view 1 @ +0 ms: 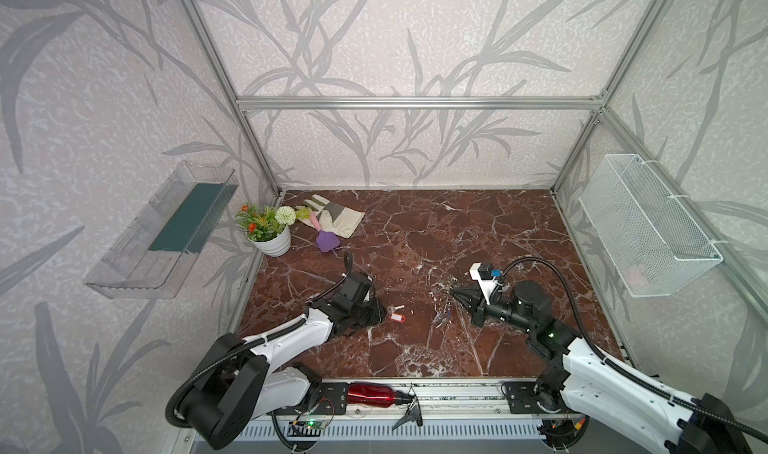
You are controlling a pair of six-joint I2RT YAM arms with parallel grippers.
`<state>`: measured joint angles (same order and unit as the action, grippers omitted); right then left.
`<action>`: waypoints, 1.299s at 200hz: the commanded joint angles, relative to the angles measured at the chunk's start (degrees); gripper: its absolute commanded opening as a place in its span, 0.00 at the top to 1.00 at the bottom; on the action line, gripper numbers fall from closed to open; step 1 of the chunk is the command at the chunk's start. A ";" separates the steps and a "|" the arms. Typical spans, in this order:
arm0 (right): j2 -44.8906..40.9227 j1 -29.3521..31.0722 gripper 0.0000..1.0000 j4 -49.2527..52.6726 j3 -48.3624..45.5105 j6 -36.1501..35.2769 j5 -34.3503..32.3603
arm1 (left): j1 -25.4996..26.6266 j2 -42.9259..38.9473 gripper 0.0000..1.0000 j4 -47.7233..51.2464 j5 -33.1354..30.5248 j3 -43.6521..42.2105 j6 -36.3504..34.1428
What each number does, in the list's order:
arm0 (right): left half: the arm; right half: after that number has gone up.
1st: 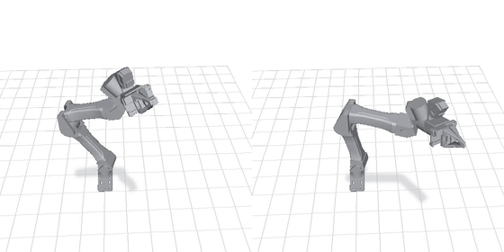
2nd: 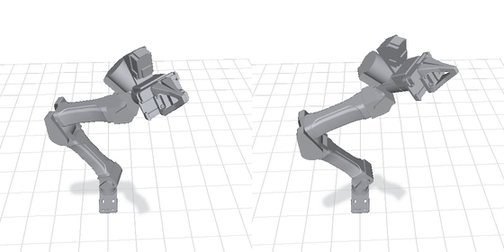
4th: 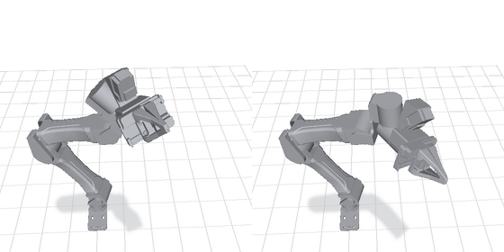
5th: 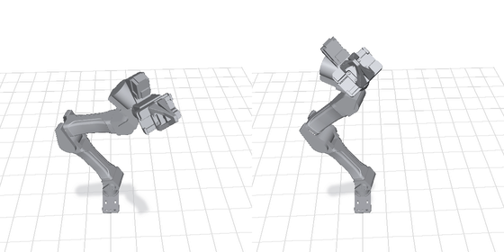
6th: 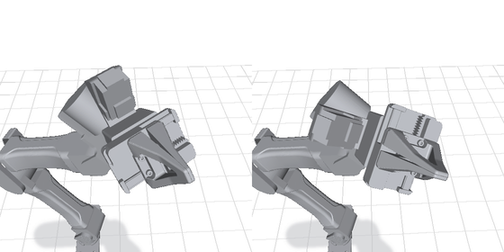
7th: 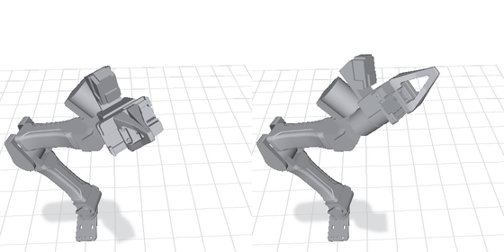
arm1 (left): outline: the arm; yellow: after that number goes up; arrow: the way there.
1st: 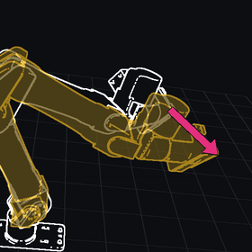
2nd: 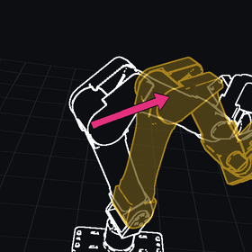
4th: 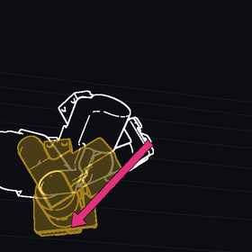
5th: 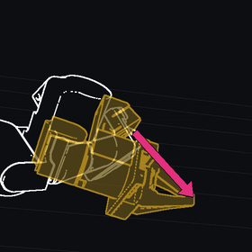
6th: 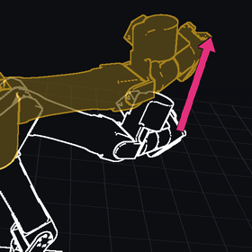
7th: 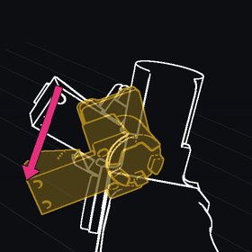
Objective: Put the keys on the keyring
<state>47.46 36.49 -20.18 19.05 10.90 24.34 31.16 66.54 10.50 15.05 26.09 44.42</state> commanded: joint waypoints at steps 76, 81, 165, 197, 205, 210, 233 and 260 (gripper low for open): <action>9.63 0.25 1.00 -6.06 10.15 -4.02 14.08 | -0.53 -23.44 0.50 -6.76 18.29 10.97 -40.08; 10.17 0.29 1.00 -5.99 10.62 -4.17 14.88 | -0.52 -22.54 0.50 -5.45 20.75 12.04 -43.77; 13.75 0.00 1.00 0.67 18.62 -5.91 25.29 | -0.84 -5.16 0.54 1.36 36.56 24.75 -69.85; 14.67 -0.22 1.00 0.63 19.02 -5.37 26.49 | -0.92 -2.72 0.63 -3.19 37.87 25.61 -66.44; 14.72 -0.30 1.00 0.15 19.02 -4.95 26.62 | -0.88 -2.57 0.65 -4.17 36.91 25.51 -66.18; 14.81 -0.47 1.00 -0.11 18.96 -4.73 26.62 | -0.84 -2.49 0.66 -4.64 36.29 25.32 -66.13; 15.20 -1.11 1.00 -2.39 18.40 -3.47 26.28 | -0.90 -2.21 0.68 -3.26 38.21 25.88 -66.92; 16.09 -1.49 1.00 -3.70 18.59 -2.61 26.94 | -0.88 -1.60 0.71 1.65 41.80 26.88 -69.41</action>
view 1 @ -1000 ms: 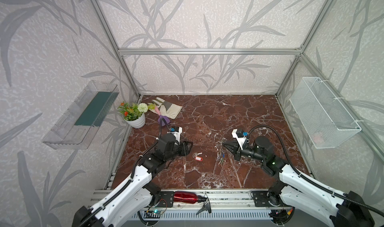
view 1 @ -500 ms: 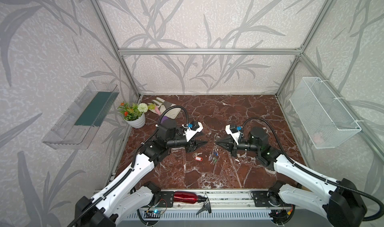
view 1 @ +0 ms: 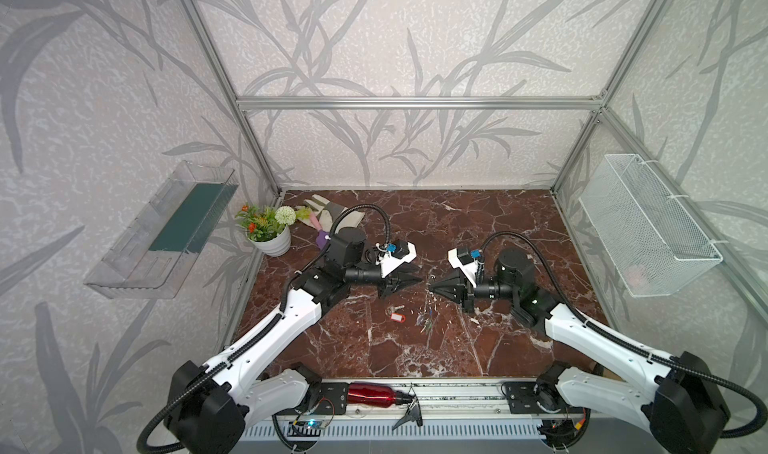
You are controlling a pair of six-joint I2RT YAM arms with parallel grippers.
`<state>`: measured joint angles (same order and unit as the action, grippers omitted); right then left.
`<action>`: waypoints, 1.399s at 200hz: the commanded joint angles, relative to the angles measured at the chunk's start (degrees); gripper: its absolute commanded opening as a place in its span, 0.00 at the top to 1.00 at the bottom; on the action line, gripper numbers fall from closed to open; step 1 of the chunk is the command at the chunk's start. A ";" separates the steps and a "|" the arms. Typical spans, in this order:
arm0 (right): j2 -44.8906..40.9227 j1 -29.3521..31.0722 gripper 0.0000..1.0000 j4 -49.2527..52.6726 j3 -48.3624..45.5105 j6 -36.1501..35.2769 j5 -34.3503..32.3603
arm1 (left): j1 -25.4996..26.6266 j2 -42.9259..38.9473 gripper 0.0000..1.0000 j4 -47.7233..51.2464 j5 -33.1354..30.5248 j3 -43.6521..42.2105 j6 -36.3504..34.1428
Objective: Put the keys on the keyring
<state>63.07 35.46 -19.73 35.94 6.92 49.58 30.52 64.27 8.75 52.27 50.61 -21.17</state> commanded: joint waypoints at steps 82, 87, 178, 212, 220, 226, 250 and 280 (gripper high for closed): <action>1.75 -0.64 1.00 -5.32 2.02 2.14 2.19 | -0.20 2.22 0.72 2.50 5.44 2.56 -2.65; 1.88 -0.60 1.00 -5.41 1.96 2.24 2.19 | -0.26 2.34 0.73 2.63 5.31 2.60 -2.65; 2.98 -0.86 1.00 -6.98 1.87 3.10 2.62 | 0.11 4.24 0.89 4.11 5.39 3.10 -2.69; 3.09 -1.05 1.00 -7.31 1.81 3.21 2.62 | 0.65 4.55 0.93 4.55 5.32 2.94 -2.74; 3.05 -1.17 1.00 -7.32 1.71 3.26 2.62 | 0.73 4.68 0.93 4.82 5.23 2.92 -2.78; 3.03 -1.20 1.00 -7.27 1.73 3.27 2.60 | 0.77 4.72 0.92 4.89 5.09 2.81 -2.82; 3.33 -1.27 1.00 -7.57 1.69 3.40 2.62 | 0.83 4.92 0.85 5.70 5.03 2.69 -3.22; 3.68 -1.48 1.00 -8.35 1.65 3.72 2.62 | 0.88 4.91 0.81 6.12 4.66 2.37 -3.81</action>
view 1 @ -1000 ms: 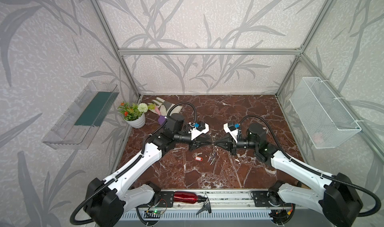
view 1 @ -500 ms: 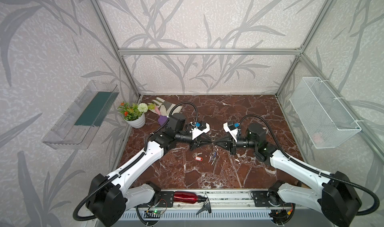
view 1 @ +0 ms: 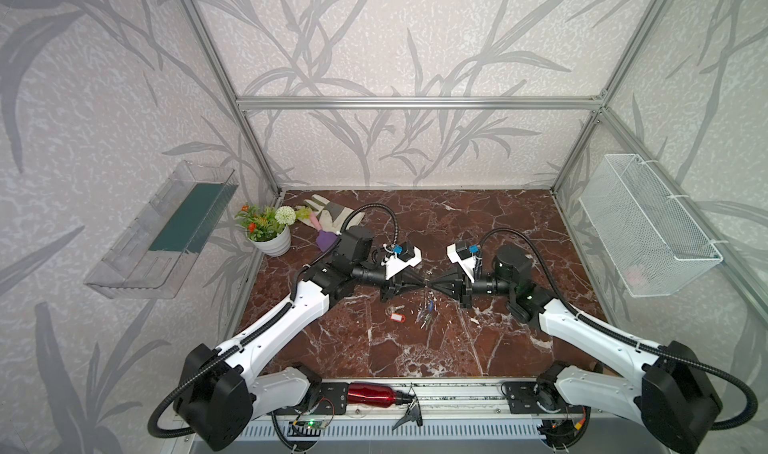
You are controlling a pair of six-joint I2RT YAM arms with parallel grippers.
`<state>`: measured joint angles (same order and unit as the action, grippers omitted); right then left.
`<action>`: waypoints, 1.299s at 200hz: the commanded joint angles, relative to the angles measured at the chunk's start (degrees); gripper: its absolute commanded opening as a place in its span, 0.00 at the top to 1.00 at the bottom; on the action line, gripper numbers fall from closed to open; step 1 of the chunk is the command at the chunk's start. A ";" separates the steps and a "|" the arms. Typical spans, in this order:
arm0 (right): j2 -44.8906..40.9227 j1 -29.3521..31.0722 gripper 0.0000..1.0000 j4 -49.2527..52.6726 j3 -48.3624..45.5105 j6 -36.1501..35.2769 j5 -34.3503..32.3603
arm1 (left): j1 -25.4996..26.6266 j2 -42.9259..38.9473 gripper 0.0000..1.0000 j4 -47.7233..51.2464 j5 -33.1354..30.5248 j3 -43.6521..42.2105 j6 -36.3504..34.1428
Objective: Put the keys on the keyring
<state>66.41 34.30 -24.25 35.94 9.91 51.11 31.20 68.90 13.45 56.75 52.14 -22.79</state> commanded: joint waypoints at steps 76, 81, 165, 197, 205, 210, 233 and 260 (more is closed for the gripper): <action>0.65 -0.74 1.00 -4.40 1.54 0.99 1.03 | 0.50 0.70 1.00 1.12 0.97 0.49 -0.83; 0.73 -0.76 1.00 -4.40 1.63 1.07 1.05 | 0.57 0.71 1.00 1.18 0.98 0.32 -0.39; -3.48 -4.24 0.76 -3.65 1.12 4.21 0.07 | 1.22 -0.77 1.00 -6.98 -5.12 -2.84 7.16; -6.31 -4.64 0.73 0.82 0.84 3.69 -3.65 | 1.20 -1.14 1.00 -8.68 -5.78 -3.39 8.26; -6.76 -4.61 0.72 1.85 1.04 4.23 -4.63 | 1.26 -1.23 1.00 -8.94 -6.43 -3.28 8.65; -6.96 -4.64 0.71 2.78 1.32 4.74 -5.69 | 1.29 -1.30 1.00 -9.16 -6.86 -3.32 8.92; -7.99 -4.63 0.70 9.45 3.25 8.10 -13.92 | 2.23 -1.74 1.00 -11.76 -11.55 -3.95 10.22; -7.33 -4.65 0.75 24.54 9.16 16.50 -26.42 | 5.91 -1.72 1.00 -17.99 -24.69 -6.62 9.91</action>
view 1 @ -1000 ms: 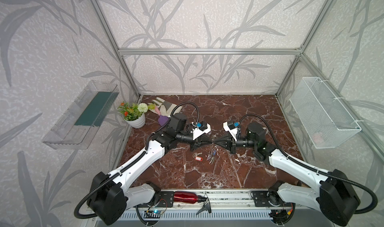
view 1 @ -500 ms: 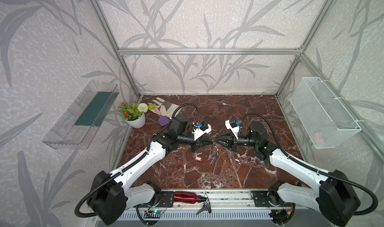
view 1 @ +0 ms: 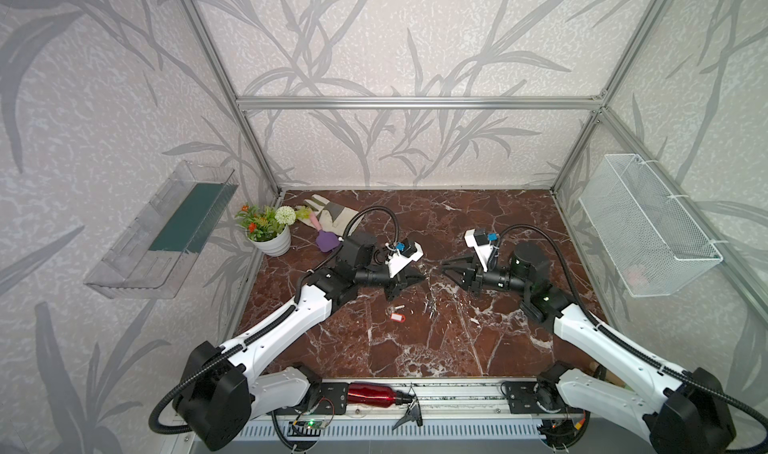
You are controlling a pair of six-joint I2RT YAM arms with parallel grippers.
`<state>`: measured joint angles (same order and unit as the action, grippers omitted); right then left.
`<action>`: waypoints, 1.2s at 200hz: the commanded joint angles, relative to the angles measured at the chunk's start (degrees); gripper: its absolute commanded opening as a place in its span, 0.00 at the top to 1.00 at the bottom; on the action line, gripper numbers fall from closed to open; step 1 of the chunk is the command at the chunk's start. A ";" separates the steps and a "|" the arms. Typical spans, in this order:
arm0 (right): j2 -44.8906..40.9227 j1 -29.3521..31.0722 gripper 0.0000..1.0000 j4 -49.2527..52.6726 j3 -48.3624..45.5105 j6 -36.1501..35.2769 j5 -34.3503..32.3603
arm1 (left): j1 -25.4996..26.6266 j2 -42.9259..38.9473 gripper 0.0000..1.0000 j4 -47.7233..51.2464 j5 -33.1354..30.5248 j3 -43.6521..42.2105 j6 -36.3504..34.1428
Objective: Put the keys on the keyring
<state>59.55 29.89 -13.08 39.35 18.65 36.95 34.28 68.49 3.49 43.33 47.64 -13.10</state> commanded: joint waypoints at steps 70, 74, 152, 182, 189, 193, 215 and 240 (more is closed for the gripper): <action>2.97 -0.12 0.71 37.85 17.35 32.17 -19.50 | 14.03 8.23 1.00 -27.49 -35.53 -4.27 -6.91; 3.44 -0.15 0.70 38.85 17.95 32.92 -19.33 | 14.56 8.90 1.00 -28.27 -36.51 -4.20 -7.65; 7.57 0.32 0.69 45.66 21.24 39.03 -19.20 | 19.79 15.44 1.00 -41.11 -46.52 -5.33 -13.76; 8.92 0.43 0.70 42.42 20.18 41.28 -18.16 | 20.77 15.58 1.00 -43.28 -47.19 -6.50 -14.57; 9.36 0.41 0.70 42.11 20.53 41.29 -18.21 | 20.95 15.62 1.00 -43.79 -47.26 -6.82 -14.90; 9.58 0.35 0.70 42.04 20.79 41.20 -18.18 | 21.04 15.60 1.00 -44.09 -47.43 -7.06 -15.08; 10.14 0.38 0.70 42.17 21.28 41.43 -18.92 | 21.43 15.65 1.00 -45.62 -48.55 -7.81 -15.20; 10.93 0.42 0.70 41.96 20.79 42.70 -18.84 | 21.96 15.95 1.00 -46.23 -48.94 -8.38 -16.67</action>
<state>69.76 30.06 29.71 59.37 59.68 18.06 55.57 84.31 -37.19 -4.08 39.77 -27.11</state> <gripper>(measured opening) 0.298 0.047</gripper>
